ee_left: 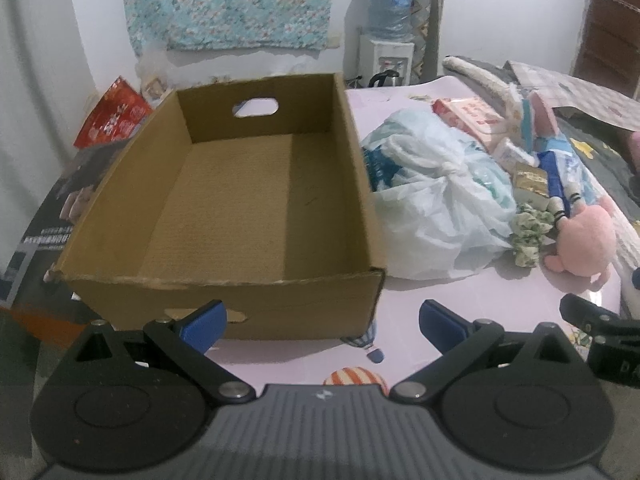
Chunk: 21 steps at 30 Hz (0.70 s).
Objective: Organize soft objects
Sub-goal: 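Reach the left tool to the pink plush doll and close on it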
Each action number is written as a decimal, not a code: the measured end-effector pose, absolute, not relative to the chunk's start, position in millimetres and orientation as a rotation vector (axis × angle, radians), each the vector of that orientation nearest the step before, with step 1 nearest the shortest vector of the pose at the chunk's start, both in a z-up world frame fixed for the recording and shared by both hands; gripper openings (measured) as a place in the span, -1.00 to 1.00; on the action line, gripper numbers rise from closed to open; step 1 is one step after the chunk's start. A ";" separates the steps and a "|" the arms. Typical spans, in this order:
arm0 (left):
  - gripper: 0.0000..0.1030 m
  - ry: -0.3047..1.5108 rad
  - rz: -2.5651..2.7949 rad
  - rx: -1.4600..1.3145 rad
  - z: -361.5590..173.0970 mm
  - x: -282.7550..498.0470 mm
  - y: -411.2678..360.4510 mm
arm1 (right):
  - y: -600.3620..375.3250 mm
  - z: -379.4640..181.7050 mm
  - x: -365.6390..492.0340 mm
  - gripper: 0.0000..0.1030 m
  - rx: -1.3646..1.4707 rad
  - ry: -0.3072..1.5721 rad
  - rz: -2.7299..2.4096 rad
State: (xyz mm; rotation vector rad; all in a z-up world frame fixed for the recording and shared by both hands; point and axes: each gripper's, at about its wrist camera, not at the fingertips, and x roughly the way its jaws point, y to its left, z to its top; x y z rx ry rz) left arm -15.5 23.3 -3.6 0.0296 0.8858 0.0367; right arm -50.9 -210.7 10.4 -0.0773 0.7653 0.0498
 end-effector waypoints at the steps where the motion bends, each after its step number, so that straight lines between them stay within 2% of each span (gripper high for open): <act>1: 1.00 0.878 0.028 0.039 -2.8 -16.3 19.5 | -217.9 8.9 -53.5 0.98 -0.061 0.756 0.042; 8: 1.00 0.823 -0.113 0.065 -2.7 -22.0 -25.3 | -291.0 -8.8 -85.4 0.98 0.059 0.609 -0.031; 12: 1.00 0.813 -0.213 0.058 -13.4 -24.8 -57.6 | -337.7 -23.1 -91.8 0.98 0.123 0.587 -0.075; 21: 0.92 0.820 -0.349 -0.014 -37.1 -9.5 -107.7 | -419.1 -36.3 -40.5 0.98 0.345 0.556 0.029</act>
